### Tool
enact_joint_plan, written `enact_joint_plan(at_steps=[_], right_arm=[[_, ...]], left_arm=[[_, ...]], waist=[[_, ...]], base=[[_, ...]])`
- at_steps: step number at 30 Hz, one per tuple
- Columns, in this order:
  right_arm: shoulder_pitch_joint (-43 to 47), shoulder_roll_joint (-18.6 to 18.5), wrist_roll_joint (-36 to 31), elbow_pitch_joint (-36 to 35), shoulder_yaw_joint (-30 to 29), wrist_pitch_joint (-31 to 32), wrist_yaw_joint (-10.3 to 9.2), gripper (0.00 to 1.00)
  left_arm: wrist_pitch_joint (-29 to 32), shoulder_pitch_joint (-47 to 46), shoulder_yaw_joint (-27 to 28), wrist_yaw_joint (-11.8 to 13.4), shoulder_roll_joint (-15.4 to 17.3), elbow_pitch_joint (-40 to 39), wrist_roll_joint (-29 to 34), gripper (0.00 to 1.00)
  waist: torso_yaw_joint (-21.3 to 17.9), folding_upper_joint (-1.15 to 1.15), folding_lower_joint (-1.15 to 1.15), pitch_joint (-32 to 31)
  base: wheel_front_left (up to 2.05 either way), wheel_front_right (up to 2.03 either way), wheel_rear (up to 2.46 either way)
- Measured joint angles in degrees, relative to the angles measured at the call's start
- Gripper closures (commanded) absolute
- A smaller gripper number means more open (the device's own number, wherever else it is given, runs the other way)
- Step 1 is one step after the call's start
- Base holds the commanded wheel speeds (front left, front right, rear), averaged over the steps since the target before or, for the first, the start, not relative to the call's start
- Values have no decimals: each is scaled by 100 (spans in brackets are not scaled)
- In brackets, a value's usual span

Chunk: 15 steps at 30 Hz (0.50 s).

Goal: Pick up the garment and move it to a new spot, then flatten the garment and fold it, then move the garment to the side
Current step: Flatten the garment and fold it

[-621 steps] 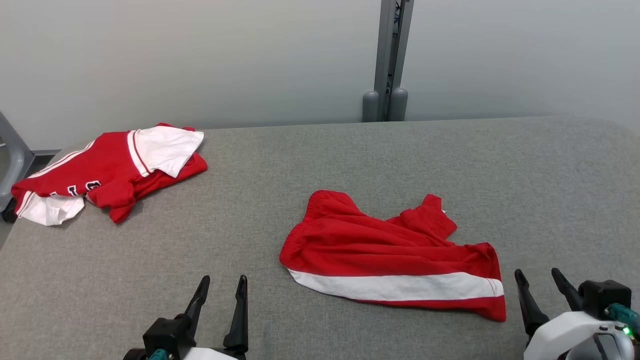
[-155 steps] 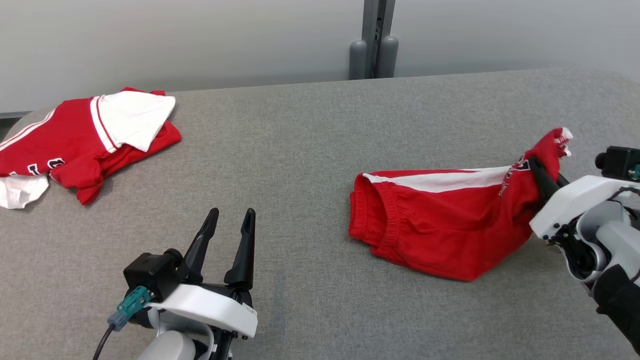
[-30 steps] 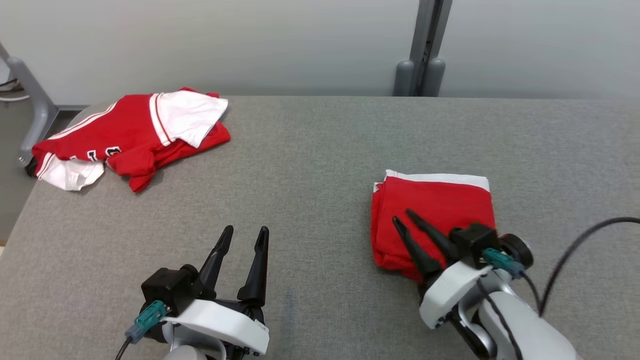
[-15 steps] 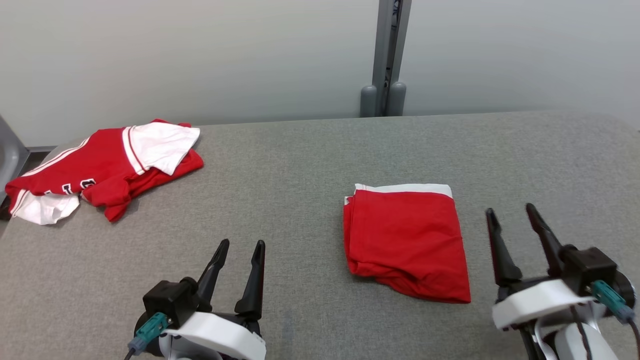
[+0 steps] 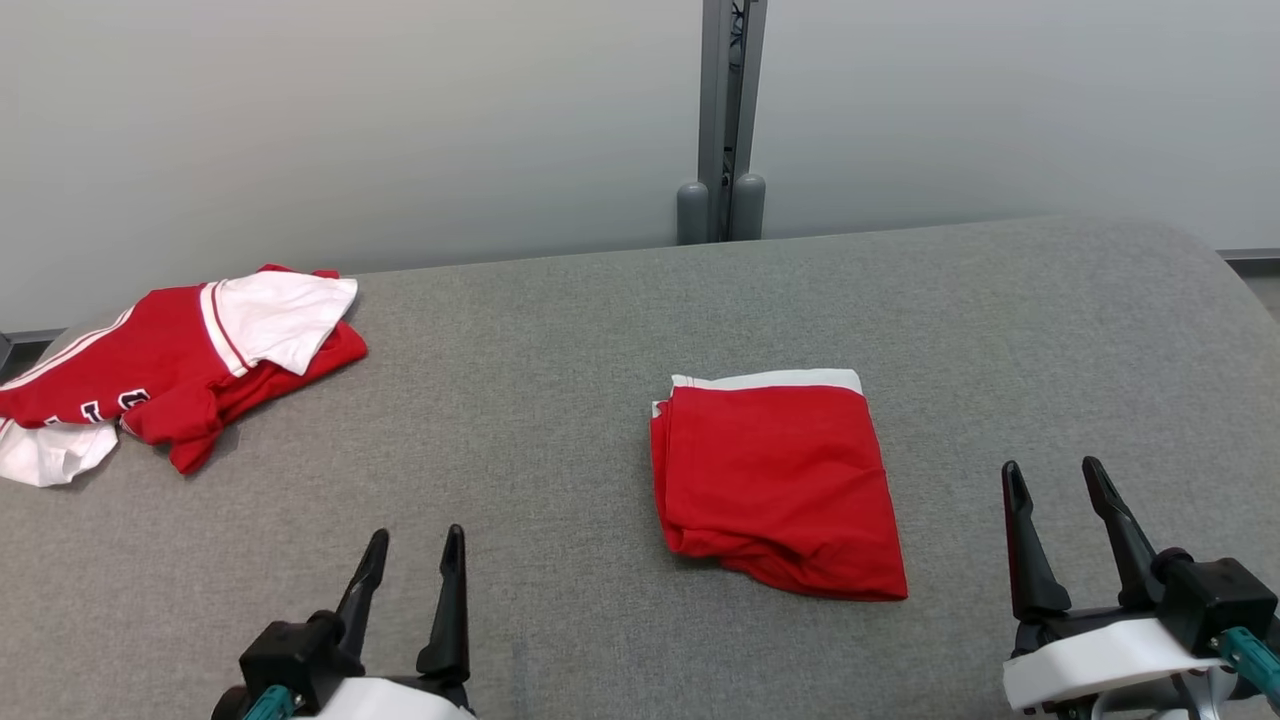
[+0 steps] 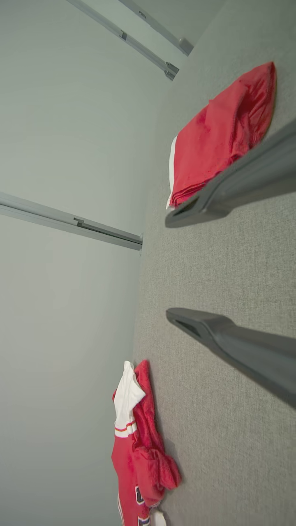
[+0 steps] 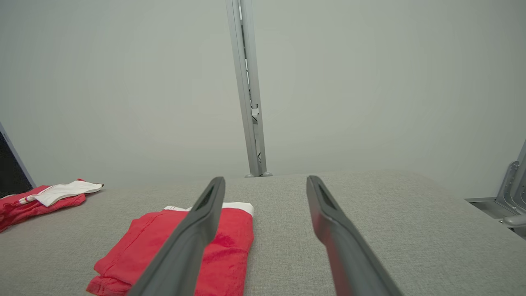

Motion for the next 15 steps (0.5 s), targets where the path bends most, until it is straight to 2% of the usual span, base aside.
enact_joint_plan(at_steps=[3,15], right_arm=[[10,0,41,-20,8,12,0,0],[8,2,98,-20,12,51,0,0]], left_arm=[[0,146,193,4,-99,-23,118,0],[0,234,544,-272,-323,41,448,0]], waist=[[-10,0,0,-11],[88,0,0,-21]], base=[[0,0,0],[0,0,0]])
